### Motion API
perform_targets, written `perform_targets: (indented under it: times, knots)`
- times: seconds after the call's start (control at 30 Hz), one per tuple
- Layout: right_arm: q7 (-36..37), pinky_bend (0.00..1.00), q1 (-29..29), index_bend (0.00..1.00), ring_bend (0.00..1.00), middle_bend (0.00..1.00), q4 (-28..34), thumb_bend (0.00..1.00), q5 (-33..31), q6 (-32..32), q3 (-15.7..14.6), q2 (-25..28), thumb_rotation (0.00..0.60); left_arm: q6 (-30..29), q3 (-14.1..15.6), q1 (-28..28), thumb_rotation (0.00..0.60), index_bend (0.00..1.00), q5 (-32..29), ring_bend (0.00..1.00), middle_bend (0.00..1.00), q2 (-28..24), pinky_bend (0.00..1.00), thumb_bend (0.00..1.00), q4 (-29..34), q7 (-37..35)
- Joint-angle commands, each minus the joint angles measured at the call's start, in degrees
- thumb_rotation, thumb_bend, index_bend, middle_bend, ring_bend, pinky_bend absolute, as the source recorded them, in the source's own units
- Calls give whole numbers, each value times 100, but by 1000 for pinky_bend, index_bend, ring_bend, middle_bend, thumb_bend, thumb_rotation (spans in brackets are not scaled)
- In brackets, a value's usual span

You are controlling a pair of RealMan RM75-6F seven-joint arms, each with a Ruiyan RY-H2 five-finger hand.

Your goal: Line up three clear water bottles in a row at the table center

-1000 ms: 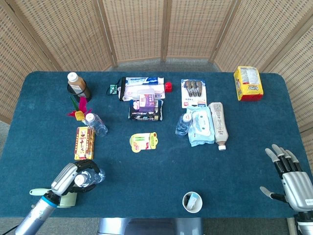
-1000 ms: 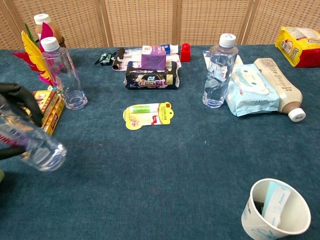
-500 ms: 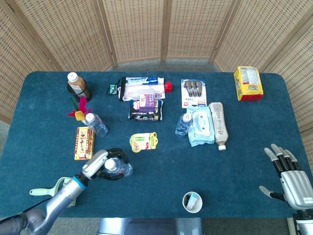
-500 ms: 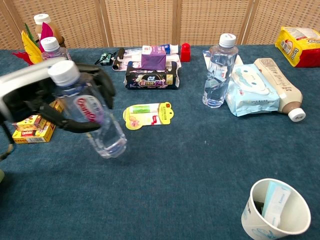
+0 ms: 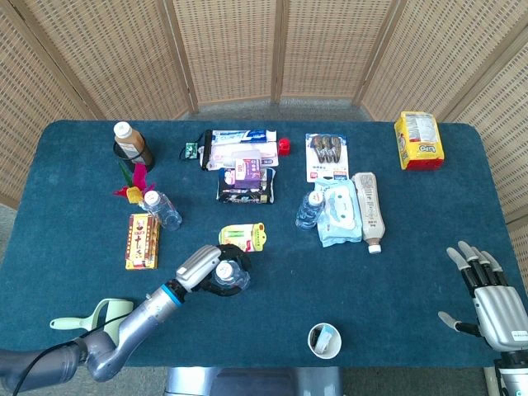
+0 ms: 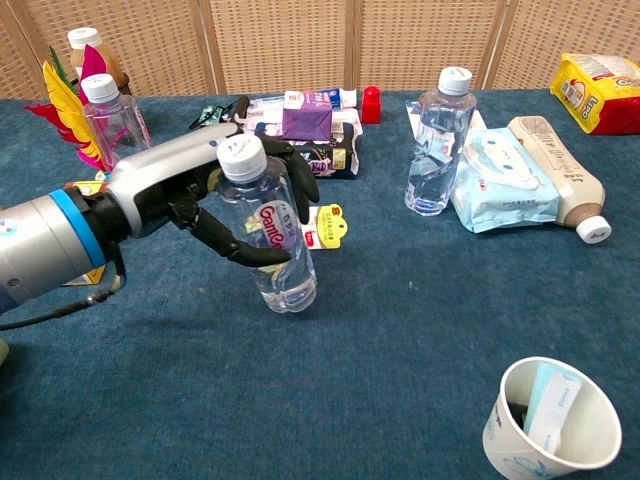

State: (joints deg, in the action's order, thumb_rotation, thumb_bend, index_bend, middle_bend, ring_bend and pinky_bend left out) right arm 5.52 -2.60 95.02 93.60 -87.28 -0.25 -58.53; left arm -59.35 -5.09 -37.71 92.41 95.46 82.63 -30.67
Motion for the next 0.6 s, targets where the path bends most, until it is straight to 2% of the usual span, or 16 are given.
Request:
perform_targets:
  times: [0.03, 0.3, 0.37, 0.43, 0.5, 0.6]
  knots:
    - [2, 0, -3, 0, 0, 0, -1, 89, -3, 8, 0, 3, 600, 36, 16, -50, 600, 412, -27, 327, 493, 56, 356, 224, -36, 71]
    - [-27, 0, 2, 0, 0, 0, -10, 90, -32, 3, 12, -9, 600, 184, 71, -163, 600, 412, -191, 323, 490, 133, 367, 220, -193, 213]
    - [-46, 0, -1, 0, 0, 0, -9, 89, -36, 10, 14, -15, 600, 312, 128, -223, 600, 369, -191, 277, 427, 36, 343, 212, -119, 129]
    - [-56, 0, -5, 0, 0, 0, -6, 89, -36, 20, 13, -16, 600, 512, 209, -310, 600, 180, -194, 158, 272, -89, 276, 196, -38, 38]
    - [-73, 0, -7, 0, 0, 0, -6, 89, -41, 26, 13, -16, 600, 518, 222, -340, 600, 36, -188, 72, 160, -127, 222, 176, -15, -44]
    - [-86, 0, 1, 0, 0, 0, -3, 89, -44, 8, 18, -15, 600, 317, 237, -304, 600, 0, -118, 6, 51, -66, 165, 140, -111, -5]
